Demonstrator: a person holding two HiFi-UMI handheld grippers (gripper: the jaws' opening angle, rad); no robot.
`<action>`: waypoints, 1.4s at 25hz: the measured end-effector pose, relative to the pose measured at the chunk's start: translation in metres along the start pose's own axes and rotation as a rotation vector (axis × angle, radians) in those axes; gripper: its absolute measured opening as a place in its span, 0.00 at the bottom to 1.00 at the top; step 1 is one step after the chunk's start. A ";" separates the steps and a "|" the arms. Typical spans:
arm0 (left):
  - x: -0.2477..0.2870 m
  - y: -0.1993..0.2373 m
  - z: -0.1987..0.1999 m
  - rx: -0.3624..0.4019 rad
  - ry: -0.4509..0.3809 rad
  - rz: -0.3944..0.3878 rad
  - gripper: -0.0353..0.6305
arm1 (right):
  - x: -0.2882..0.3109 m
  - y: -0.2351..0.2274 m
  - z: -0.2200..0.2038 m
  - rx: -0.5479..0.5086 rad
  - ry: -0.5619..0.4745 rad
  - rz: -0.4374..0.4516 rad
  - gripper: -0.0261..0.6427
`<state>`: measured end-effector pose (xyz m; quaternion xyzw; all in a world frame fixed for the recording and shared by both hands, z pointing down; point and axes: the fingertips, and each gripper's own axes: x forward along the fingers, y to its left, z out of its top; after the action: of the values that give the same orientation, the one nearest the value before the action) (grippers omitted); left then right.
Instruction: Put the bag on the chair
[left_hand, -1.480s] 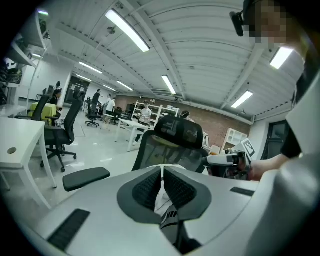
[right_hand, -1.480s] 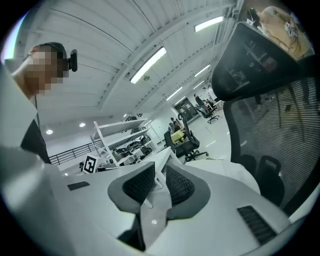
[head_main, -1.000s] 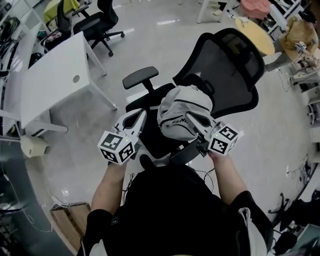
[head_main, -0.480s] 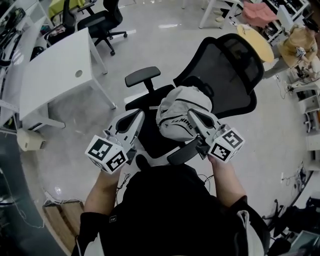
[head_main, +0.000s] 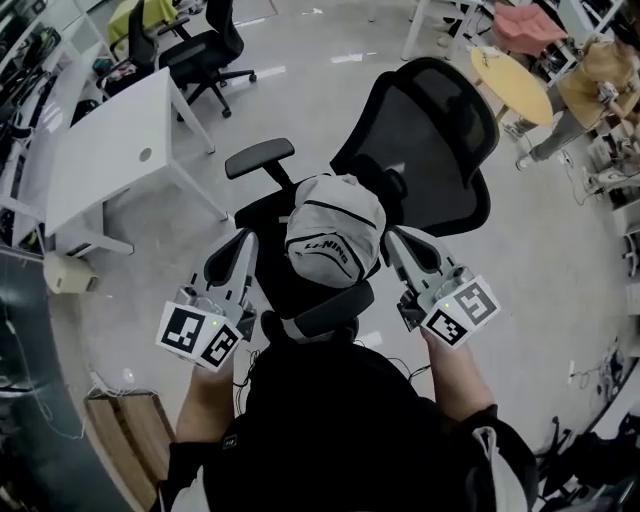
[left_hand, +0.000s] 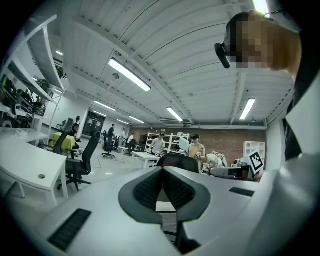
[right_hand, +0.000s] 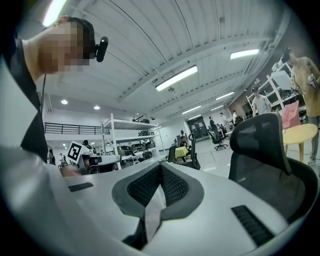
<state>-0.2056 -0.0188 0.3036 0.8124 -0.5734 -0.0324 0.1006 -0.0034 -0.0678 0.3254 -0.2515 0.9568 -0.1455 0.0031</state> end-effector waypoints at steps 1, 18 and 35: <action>0.001 -0.007 -0.002 -0.002 0.004 0.015 0.08 | -0.007 -0.005 0.002 -0.011 0.000 0.001 0.08; 0.004 -0.019 0.026 0.140 0.008 0.062 0.08 | -0.010 0.006 0.058 -0.071 -0.123 0.000 0.08; 0.014 0.019 0.030 0.178 0.033 0.053 0.08 | 0.036 0.016 0.041 -0.208 -0.046 -0.143 0.08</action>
<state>-0.2231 -0.0420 0.2788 0.8030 -0.5937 0.0348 0.0384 -0.0392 -0.0826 0.2839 -0.3215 0.9460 -0.0393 -0.0115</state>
